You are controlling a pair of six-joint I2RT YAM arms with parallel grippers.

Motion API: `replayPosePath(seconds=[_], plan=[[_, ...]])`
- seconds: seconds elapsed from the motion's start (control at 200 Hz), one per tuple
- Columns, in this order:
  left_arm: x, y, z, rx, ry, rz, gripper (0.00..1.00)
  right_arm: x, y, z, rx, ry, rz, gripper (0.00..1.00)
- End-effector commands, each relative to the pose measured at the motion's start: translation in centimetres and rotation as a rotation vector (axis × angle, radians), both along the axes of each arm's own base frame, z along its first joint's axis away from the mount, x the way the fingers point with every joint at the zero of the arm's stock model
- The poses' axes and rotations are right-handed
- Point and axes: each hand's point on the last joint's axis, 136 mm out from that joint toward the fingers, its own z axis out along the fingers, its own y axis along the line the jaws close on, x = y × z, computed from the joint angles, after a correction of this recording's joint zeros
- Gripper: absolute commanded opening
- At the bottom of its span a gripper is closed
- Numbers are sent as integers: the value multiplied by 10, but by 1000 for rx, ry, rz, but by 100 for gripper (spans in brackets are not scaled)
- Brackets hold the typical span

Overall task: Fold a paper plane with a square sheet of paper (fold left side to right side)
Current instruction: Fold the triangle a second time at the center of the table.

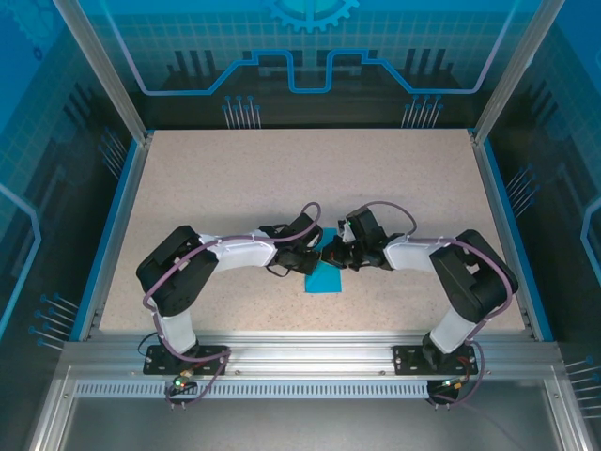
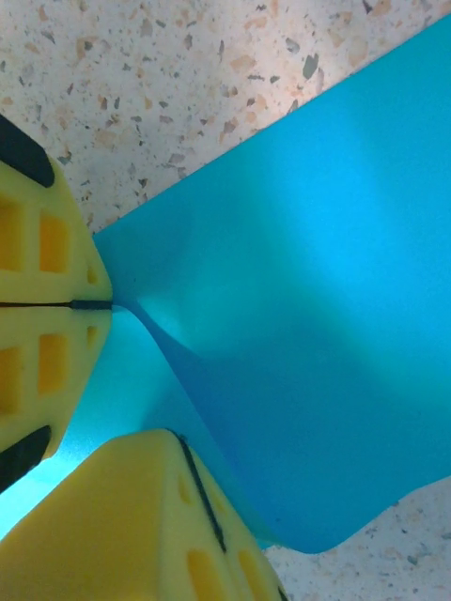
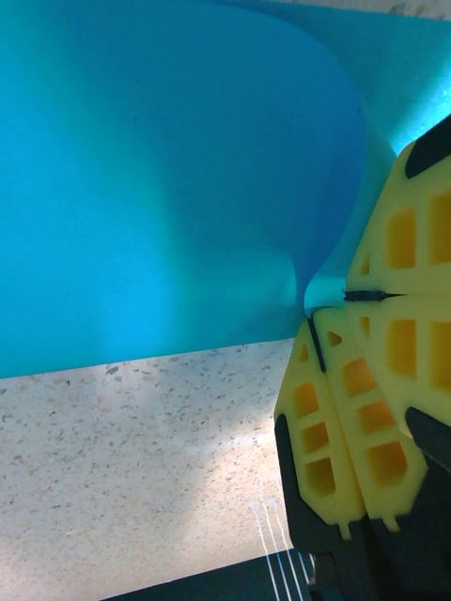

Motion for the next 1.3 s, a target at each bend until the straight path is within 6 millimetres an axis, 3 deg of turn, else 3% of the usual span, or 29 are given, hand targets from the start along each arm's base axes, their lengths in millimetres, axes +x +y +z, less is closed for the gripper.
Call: replayPosePath(seconds=[0.0,0.665,0.775,0.965,1.135,1.296], plan=[[-10,2,-14,28,65,-28,8,0,2,-1,-11,2,29,0],[-8,1,-8,23,56,-27,11,-20,-23,-32,-163,64,40,0],[-7,2,3,18,40,-17,19,-23,-28,-38,-179,79,32,0],[0,14,41,3,-34,27,34,-26,-31,-41,-191,87,26,0],[-22,9,58,-107,18,10,38,-26,-31,-40,-189,85,28,0],[-53,-18,62,-287,170,-73,38,-27,-31,-40,-189,84,31,0]])
